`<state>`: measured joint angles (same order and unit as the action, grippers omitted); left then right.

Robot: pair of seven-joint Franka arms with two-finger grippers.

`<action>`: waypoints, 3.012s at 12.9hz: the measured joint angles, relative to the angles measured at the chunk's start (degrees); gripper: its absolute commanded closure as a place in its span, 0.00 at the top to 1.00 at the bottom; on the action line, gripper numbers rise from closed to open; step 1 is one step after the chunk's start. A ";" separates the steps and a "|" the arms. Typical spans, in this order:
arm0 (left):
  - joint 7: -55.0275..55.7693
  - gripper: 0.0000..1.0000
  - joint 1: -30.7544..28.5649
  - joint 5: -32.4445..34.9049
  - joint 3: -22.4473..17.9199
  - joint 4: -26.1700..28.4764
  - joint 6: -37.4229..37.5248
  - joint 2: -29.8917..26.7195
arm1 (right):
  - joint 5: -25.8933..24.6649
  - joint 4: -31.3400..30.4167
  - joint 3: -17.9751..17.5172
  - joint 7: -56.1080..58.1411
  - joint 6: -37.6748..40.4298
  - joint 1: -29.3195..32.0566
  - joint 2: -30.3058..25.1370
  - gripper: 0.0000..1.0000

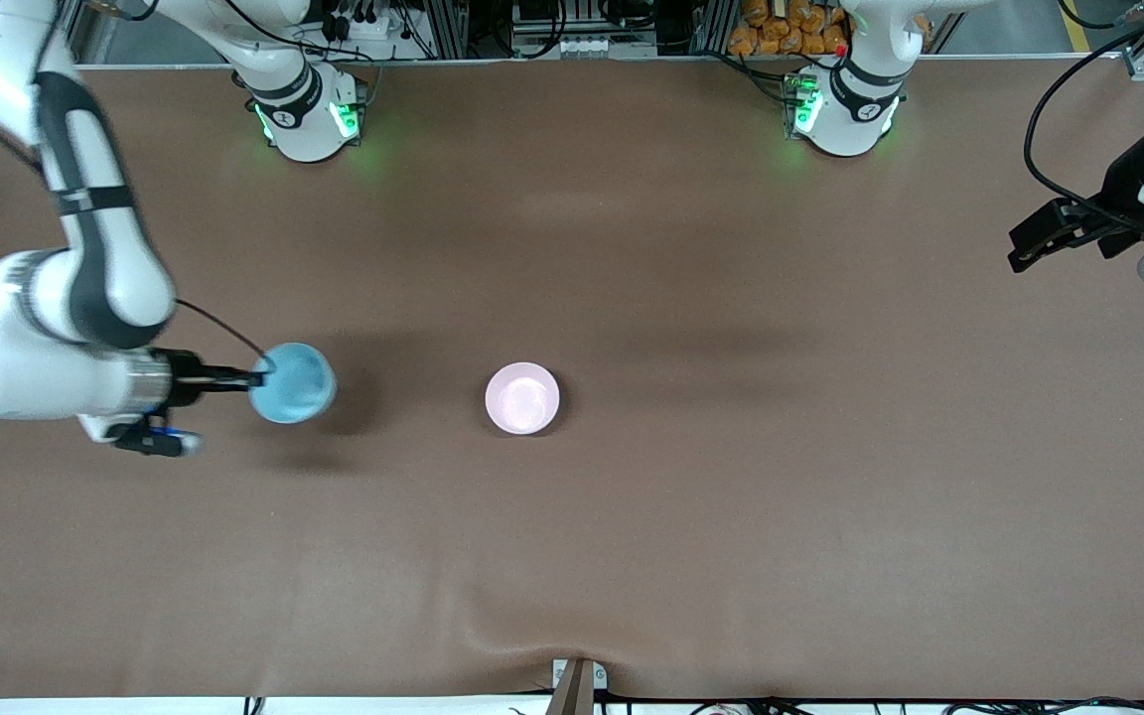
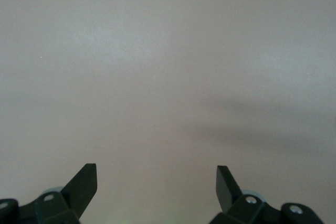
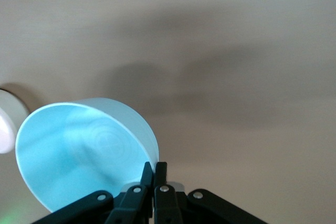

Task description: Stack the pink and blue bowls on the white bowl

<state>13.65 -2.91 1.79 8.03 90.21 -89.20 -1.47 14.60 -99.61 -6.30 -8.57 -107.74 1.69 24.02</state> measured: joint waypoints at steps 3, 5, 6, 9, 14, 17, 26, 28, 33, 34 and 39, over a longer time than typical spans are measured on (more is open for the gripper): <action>0.00 1.00 0.00 0.00 0.02 0.24 0.03 -0.01 | 3.09 0.51 -0.12 -17.34 -3.91 -11.30 0.01 0.00; 0.00 1.00 0.00 0.00 0.02 0.35 0.03 -0.01 | 4.93 0.48 -0.08 -25.32 -8.43 -16.48 0.22 0.00; -0.01 1.00 0.00 0.00 0.02 0.37 0.03 -0.01 | 6.22 0.40 -0.04 -27.24 -10.62 -17.84 0.67 0.00; -0.03 1.00 -0.01 0.00 0.02 0.41 0.03 -0.01 | 8.40 0.13 0.08 -29.54 -16.00 -20.29 3.34 0.00; -0.05 1.00 -0.01 0.00 0.02 0.42 0.07 -0.02 | 8.73 0.04 0.19 -34.27 -20.62 -24.31 6.77 0.00; -0.06 1.00 -0.01 0.00 0.02 0.42 0.20 -0.02 | 8.73 -0.02 0.22 -35.03 -21.59 -25.12 7.52 0.00; -0.06 1.00 -0.01 0.00 0.02 0.42 0.21 -0.02 | 8.75 -0.09 0.45 -36.57 -23.58 -25.72 9.72 0.27; -0.07 1.00 -0.01 0.00 0.02 0.42 0.21 -0.02 | 8.75 -0.11 0.45 -37.62 -24.60 -26.28 10.28 1.00; -0.07 1.00 -0.01 0.00 0.02 0.42 0.21 -0.02 | 8.75 2.32 1.66 -37.81 -20.82 -26.02 10.53 1.00; -0.07 1.00 -0.01 0.00 0.01 0.42 0.21 -0.02 | 8.75 4.83 2.21 -37.81 -16.86 -25.75 10.48 1.00; -0.07 1.00 -0.01 0.00 0.00 0.41 0.21 -0.02 | 7.84 21.23 4.35 -35.75 2.62 -18.62 9.58 1.00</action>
<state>13.58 -2.93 1.79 8.03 90.62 -88.99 -1.49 22.44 -78.37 -1.94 -44.32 -105.13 -16.93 33.61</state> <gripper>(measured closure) 0.000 0.000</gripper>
